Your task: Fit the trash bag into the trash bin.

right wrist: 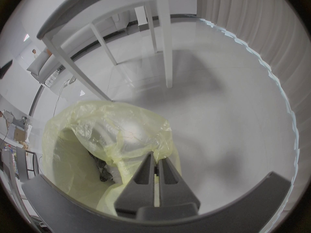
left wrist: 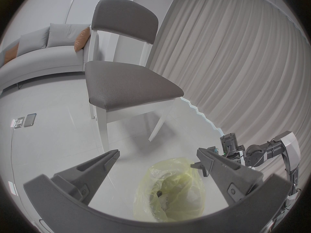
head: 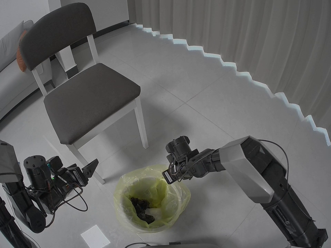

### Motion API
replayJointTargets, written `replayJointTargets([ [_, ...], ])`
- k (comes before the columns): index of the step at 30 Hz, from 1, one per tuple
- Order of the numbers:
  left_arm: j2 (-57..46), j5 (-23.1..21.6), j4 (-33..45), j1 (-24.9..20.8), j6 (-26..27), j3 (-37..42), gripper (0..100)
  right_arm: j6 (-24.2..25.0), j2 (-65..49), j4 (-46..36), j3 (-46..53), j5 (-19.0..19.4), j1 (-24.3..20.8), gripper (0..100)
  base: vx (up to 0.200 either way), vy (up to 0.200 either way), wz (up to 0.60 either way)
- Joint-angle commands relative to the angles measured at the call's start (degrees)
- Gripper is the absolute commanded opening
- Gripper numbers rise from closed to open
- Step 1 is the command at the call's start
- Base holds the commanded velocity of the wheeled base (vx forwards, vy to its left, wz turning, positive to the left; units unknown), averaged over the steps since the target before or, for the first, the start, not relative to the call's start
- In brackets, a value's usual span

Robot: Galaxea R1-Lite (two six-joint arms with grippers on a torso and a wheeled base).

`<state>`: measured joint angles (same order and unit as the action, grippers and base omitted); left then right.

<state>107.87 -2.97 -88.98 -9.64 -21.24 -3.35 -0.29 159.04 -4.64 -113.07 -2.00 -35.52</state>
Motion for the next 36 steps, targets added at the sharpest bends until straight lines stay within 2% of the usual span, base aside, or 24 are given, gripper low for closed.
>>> replayJointTargets([
  [1, -0.1, 0.1, -1.0, 0.2, 0.0, 0.4, 100, 0.4, 5.8, -1.9, -1.5, -0.4, -1.0, 0, 0.0, 0.0, 0.0],
  [7, -0.4, 0.1, -1.0, 0.5, -0.3, 1.2, 100, 1.5, 6.9, -7.3, -1.5, -0.5, -0.8, 0, 0.0, 0.0, 0.0],
  [14, -0.6, 0.0, -1.0, 0.7, -0.3, 1.0, 100, 2.9, 5.7, -7.0, -1.5, -0.5, -1.0, 0, 0.0, 0.0, 0.0],
  [15, -0.6, 0.0, -1.0, 0.7, -0.3, 1.0, 100, 2.9, 5.1, -7.0, -1.5, -0.5, -1.1, 100, 0.0, 0.0, 0.0],
  [31, -3.5, -0.2, -1.0, 0.6, -0.5, 1.7, 100, 4.1, -9.3, -5.3, -1.5, -1.6, -1.8, 100, 0.0, 0.0, 0.0],
  [36, -4.3, -0.2, -1.0, 0.6, -0.5, 2.5, 100, 3.1, -13.1, -0.7, 6.4, -1.6, -0.9, 100, 0.0, 0.0, 0.0],
])
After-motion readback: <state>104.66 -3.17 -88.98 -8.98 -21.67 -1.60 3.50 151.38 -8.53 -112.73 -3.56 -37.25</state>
